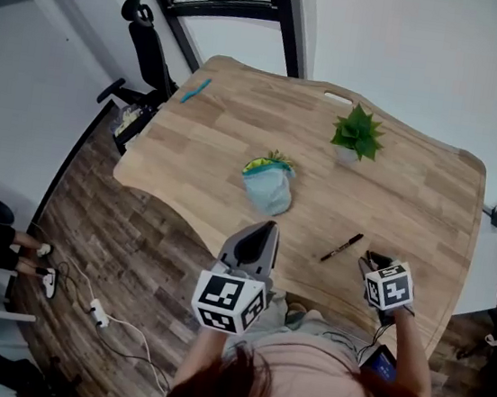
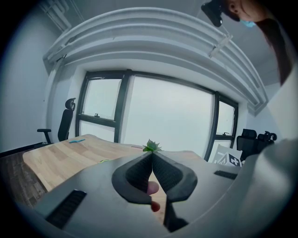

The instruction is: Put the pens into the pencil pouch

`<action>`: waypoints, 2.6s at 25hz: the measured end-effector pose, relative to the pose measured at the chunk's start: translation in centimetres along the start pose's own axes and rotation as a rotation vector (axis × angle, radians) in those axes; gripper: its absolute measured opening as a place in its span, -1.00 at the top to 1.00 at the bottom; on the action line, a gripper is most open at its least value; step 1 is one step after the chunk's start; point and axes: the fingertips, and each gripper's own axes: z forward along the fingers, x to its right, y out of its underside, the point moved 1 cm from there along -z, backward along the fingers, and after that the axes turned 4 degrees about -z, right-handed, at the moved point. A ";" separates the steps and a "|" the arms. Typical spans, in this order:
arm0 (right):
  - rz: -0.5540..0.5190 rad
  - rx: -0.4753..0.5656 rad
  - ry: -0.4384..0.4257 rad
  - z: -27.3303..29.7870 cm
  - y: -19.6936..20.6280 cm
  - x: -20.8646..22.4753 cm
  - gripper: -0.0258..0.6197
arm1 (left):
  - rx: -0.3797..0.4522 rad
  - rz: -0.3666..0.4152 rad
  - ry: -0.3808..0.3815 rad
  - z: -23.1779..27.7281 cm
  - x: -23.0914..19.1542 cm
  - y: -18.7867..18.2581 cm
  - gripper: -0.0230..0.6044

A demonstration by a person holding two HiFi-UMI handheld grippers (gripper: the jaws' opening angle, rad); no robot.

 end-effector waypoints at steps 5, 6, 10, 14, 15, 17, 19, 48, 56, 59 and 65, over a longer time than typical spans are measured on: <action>0.031 -0.092 0.045 2.3 1.9 1.6 0.60 | -0.013 0.015 0.022 1.2 -1.7 -0.9 0.92; 0.035 -0.113 0.052 2.8 2.3 1.9 0.60 | -0.017 0.016 0.025 1.4 -2.1 -1.0 0.92; 0.050 -0.171 0.079 4.1 3.2 2.6 0.59 | -0.031 0.009 0.028 2.3 -3.9 -1.0 0.92; 0.103 -0.213 0.092 4.9 4.1 2.9 0.59 | -0.045 -0.001 0.030 3.1 -5.8 -1.1 0.92; 0.115 -0.218 0.096 5.0 4.2 2.9 0.59 | -0.048 -0.005 0.031 3.3 -6.3 -1.2 0.92; 0.127 -0.229 0.103 5.2 4.3 2.9 0.59 | -0.052 -0.014 0.032 3.7 -7.2 -1.2 0.92; 0.138 -0.238 0.111 5.3 4.5 2.9 0.59 | -0.056 -0.023 0.034 4.1 -8.1 -1.3 0.92; 0.231 0.036 0.216 3.0 -5.8 4.0 0.82 | -0.157 -0.123 0.017 8.3 -17.2 -0.1 0.91; 0.229 0.218 0.161 1.5 -12.8 3.1 0.82 | -0.203 -0.156 0.021 9.6 -18.4 0.9 0.91; 0.227 0.297 0.124 1.1 -15.3 2.3 0.82 | -0.210 -0.173 0.006 9.9 -19.0 1.3 0.91; 0.249 0.460 0.058 0.5 -20.5 1.1 0.82 | -0.234 -0.223 0.001 10.3 -19.9 2.1 0.78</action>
